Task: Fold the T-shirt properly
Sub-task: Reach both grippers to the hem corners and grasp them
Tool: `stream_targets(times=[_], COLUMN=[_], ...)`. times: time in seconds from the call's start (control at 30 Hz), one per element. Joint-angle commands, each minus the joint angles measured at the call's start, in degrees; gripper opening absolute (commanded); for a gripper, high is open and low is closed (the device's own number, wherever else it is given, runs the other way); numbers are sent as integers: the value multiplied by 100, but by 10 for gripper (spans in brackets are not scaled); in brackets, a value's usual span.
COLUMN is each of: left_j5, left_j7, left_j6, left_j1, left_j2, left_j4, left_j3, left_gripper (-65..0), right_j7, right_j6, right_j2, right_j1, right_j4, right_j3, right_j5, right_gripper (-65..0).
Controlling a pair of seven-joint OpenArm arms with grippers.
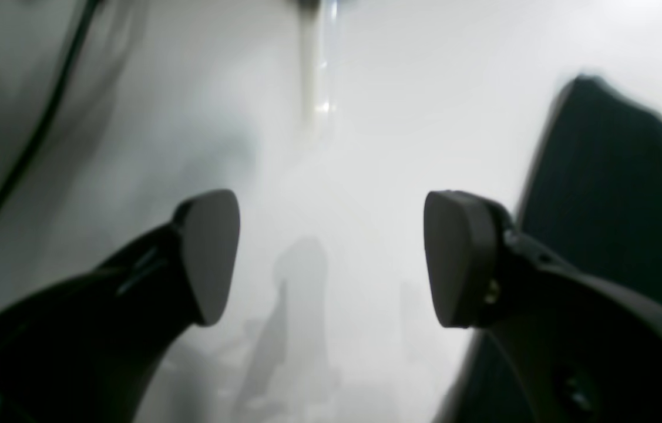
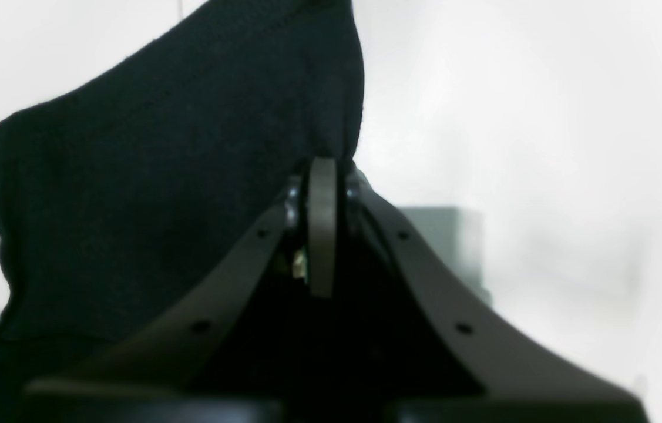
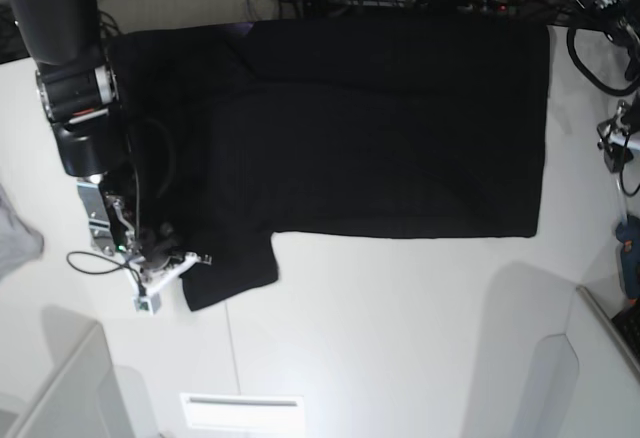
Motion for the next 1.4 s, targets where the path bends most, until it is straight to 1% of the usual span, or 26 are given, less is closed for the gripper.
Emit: stream_targets(times=[0.0,0.1,0.23,0.3,0.5,0.7,0.73,0.8,0.87,0.93,1.1,1.37], left_j5=[-80,-80,-72,-72,-72,-72,-72,-72,-72,-72,-80,-80], left_j7=[-83,-91,-135,-293,-689,-1120,-1155,-1269,-1410,-1542,-1691,-1753], left_j6=[-16,-16,-16,-7,-7,2,46,292,459,485,485,476], left_j1=[-152,-574,-1128,-1339,-1884,-2376,-2446,-2543,-2613,-2631,-2930,-2868], left_j2=[-167,-272,-272,-272,-281,-281,-281,-281,-281,-272,-246,-237], left_j4=[-112,-640,-1325,-1615,-2486,-3321,-3409,-3523,-3611,-3787,-4350,-4411], left_j3=[185,677,1099,1345,2119,2576,2673,2848,3015,3191,3332,3332], left_gripper=[-174,-174,-174,-176,-232,-230,-230,-230,-230,-229,-230,-234], right_j7=[-53,-53,-53,-62,-62,-62,-62,-62,-62,-62,-62,-53], right_j6=[21,21,21,21,21,21,21,21,21,21,21,21], right_j2=[36,36,36,36,36,36,36,36,36,36,36,36], right_j1=[139,139,148,148,148,139,139,139,139,139,139,69], right_j4=[46,46,46,46,46,46,46,46,46,46,46,46], right_j3=[10,10,19,28,19,19,19,10,2,2,10,28], right_j5=[-21,-3,-3,-3,-12,-12,-12,-12,-12,-12,-12,-21], right_gripper=[-650,-650,-650,-650,-650,-650,-650,-650,-650,-650,-650,-650])
